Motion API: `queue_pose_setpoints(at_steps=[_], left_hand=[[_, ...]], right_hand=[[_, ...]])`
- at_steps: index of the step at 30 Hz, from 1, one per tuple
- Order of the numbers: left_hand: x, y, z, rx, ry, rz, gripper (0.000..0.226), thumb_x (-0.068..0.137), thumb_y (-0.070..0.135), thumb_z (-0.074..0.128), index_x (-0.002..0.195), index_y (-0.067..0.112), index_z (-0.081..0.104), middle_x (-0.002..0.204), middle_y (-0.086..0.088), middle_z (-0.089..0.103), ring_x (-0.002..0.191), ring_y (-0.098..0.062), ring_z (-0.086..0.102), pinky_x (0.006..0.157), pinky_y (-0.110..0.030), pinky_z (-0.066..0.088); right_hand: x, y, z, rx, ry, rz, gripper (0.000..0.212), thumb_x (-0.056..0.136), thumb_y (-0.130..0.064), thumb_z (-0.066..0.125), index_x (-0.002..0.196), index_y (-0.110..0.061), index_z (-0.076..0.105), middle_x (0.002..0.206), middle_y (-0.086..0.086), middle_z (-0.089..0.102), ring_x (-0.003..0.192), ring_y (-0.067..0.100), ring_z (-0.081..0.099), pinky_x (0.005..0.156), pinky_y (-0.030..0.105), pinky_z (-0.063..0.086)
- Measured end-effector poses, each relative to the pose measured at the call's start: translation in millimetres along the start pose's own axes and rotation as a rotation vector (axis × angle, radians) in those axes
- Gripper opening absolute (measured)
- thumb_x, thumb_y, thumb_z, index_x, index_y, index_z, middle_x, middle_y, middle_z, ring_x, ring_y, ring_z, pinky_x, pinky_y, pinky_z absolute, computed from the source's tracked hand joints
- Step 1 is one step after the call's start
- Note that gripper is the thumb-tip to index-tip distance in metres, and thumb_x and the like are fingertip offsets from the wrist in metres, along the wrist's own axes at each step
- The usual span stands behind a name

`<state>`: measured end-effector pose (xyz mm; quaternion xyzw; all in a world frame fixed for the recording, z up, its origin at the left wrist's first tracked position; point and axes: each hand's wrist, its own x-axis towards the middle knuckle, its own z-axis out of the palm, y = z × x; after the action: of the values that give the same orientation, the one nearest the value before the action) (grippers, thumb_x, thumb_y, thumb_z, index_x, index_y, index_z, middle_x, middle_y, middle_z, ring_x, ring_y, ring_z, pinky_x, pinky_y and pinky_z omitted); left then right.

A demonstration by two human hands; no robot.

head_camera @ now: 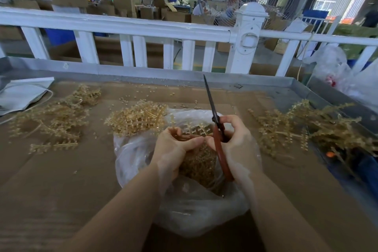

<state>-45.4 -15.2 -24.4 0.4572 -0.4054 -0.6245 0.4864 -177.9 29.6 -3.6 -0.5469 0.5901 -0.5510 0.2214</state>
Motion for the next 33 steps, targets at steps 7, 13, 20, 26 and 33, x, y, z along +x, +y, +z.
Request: queue_pose_setpoints(at_steps=[7, 13, 20, 26, 33], left_hand=[[3, -2, -3, -0.413, 0.108, 0.041, 0.045, 0.064, -0.009, 0.074, 0.079, 0.015, 0.039, 0.066, -0.005, 0.065, 0.061, -0.016, 0.068, 0.053, -0.024, 0.055], [3, -4, -3, -0.502, 0.118, 0.079, 0.047, 0.071, -0.019, 0.066, 0.083, 0.014, 0.035, 0.078, -0.008, 0.057, 0.07, -0.019, 0.063, 0.062, -0.027, 0.059], [6, -3, -3, -0.627, 0.118, 0.097, 0.047, 0.075, -0.022, 0.059, 0.084, 0.016, 0.032, 0.074, -0.006, 0.05, 0.071, -0.019, 0.059, 0.063, -0.027, 0.059], [6, 0, -2, -0.68, 0.094, 0.092, 0.045, 0.079, -0.022, 0.056, 0.091, 0.014, 0.032, 0.073, -0.006, 0.049, 0.071, -0.017, 0.058, 0.066, -0.028, 0.059], [7, 4, 0, -0.683, 0.088, 0.096, 0.044, 0.078, -0.026, 0.052, 0.094, 0.011, 0.033, 0.075, -0.006, 0.048, 0.061, -0.013, 0.059, 0.059, -0.027, 0.058]], right_hand=[[-18, 8, -2, -0.272, 0.033, -0.11, 0.034, 0.075, -0.033, 0.079, 0.094, -0.03, 0.051, 0.076, -0.03, 0.046, 0.078, -0.033, 0.043, 0.064, -0.007, 0.031], [-28, 13, -3, -0.474, -0.092, -0.116, 0.038, 0.078, -0.055, 0.067, 0.101, -0.041, 0.041, 0.084, -0.028, 0.05, 0.074, -0.011, 0.049, 0.063, 0.001, 0.036], [-37, 8, -14, -0.573, -0.198, -0.122, 0.037, 0.078, -0.061, 0.061, 0.102, -0.037, 0.046, 0.094, -0.015, 0.06, 0.085, 0.005, 0.058, 0.073, 0.023, 0.048], [-39, 5, -17, -0.644, -0.242, -0.098, 0.038, 0.079, -0.064, 0.055, 0.102, -0.035, 0.044, 0.093, -0.011, 0.058, 0.087, 0.009, 0.055, 0.074, 0.027, 0.045], [-41, 3, -19, -0.658, -0.254, -0.089, 0.039, 0.077, -0.065, 0.055, 0.1, -0.036, 0.044, 0.091, -0.013, 0.056, 0.086, 0.008, 0.053, 0.071, 0.026, 0.041]])
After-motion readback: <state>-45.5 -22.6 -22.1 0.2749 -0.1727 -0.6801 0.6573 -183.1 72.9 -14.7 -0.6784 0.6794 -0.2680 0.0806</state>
